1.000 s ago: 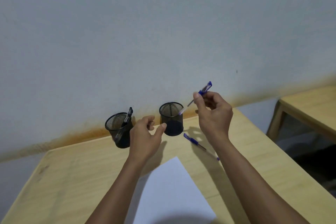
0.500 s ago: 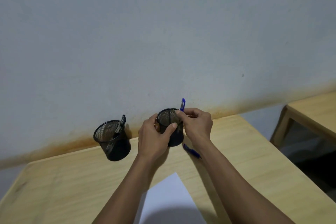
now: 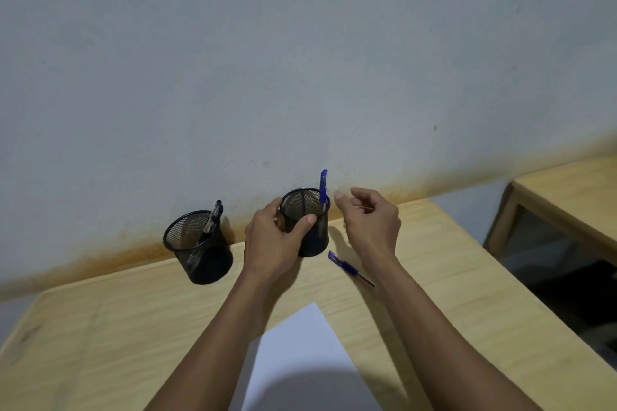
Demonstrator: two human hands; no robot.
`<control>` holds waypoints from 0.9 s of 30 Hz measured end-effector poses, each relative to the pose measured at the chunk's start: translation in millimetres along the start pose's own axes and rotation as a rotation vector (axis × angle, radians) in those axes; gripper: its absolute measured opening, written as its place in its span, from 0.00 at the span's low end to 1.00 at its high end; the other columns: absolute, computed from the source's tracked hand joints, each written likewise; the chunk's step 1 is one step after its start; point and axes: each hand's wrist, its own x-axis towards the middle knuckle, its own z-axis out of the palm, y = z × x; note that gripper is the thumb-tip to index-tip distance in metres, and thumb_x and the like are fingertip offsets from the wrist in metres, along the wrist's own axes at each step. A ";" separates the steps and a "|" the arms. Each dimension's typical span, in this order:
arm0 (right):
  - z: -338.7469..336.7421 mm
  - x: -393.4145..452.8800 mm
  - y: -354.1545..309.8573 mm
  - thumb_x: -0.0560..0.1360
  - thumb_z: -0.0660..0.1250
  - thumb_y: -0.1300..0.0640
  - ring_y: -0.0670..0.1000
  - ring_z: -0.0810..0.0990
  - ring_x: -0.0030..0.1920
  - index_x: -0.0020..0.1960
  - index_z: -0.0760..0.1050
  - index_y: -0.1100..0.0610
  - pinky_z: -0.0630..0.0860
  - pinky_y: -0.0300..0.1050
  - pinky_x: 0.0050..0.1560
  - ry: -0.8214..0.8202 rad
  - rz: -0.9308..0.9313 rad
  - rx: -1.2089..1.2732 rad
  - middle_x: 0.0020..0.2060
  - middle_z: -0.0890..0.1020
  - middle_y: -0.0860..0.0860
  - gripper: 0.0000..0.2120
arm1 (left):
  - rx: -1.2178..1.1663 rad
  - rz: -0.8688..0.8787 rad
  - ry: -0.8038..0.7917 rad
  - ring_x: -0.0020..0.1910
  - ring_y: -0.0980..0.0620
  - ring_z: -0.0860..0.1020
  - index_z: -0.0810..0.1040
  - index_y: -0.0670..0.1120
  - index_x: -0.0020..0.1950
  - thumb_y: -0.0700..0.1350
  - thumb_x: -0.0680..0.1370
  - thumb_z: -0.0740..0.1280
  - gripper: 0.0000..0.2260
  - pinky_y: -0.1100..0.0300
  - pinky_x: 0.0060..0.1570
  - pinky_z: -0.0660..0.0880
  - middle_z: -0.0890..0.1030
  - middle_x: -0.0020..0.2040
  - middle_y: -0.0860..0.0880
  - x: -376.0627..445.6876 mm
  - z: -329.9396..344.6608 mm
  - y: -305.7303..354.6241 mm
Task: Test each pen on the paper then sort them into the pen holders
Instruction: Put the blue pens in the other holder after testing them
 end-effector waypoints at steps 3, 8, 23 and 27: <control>-22.2 -9.9 9.8 0.75 0.75 0.49 0.48 0.83 0.48 0.59 0.84 0.53 0.80 0.43 0.51 -0.059 -0.096 -0.216 0.46 0.85 0.46 0.14 | 0.003 0.005 -0.021 0.44 0.62 0.76 0.78 0.52 0.59 0.52 0.73 0.75 0.16 0.70 0.44 0.70 0.74 0.42 0.66 0.1 -0.9 -0.7; -40.9 -27.1 27.7 0.74 0.74 0.43 0.48 0.83 0.47 0.58 0.84 0.50 0.77 0.41 0.43 -0.266 -0.075 -0.630 0.48 0.85 0.47 0.16 | 0.004 0.000 -0.044 0.45 0.66 0.77 0.78 0.56 0.56 0.53 0.73 0.74 0.13 0.74 0.42 0.69 0.78 0.43 0.66 1.9 -2.8 -0.6; -42.3 -46.1 35.4 0.83 0.62 0.50 0.57 0.78 0.54 0.53 0.79 0.54 0.69 0.48 0.43 -0.374 -0.216 -1.000 0.52 0.81 0.52 0.09 | 0.043 -0.022 -0.058 0.53 0.55 0.78 0.78 0.51 0.63 0.55 0.73 0.73 0.20 0.60 0.52 0.73 0.80 0.50 0.58 1.9 -3.9 1.0; -54.0 -51.0 24.0 0.81 0.67 0.52 0.51 0.80 0.40 0.47 0.78 0.52 0.73 0.47 0.38 -0.364 -0.096 -0.493 0.39 0.81 0.47 0.05 | 0.074 -0.046 -0.055 0.56 0.52 0.78 0.77 0.51 0.64 0.57 0.73 0.73 0.22 0.56 0.56 0.75 0.81 0.53 0.55 2.9 -3.3 -0.4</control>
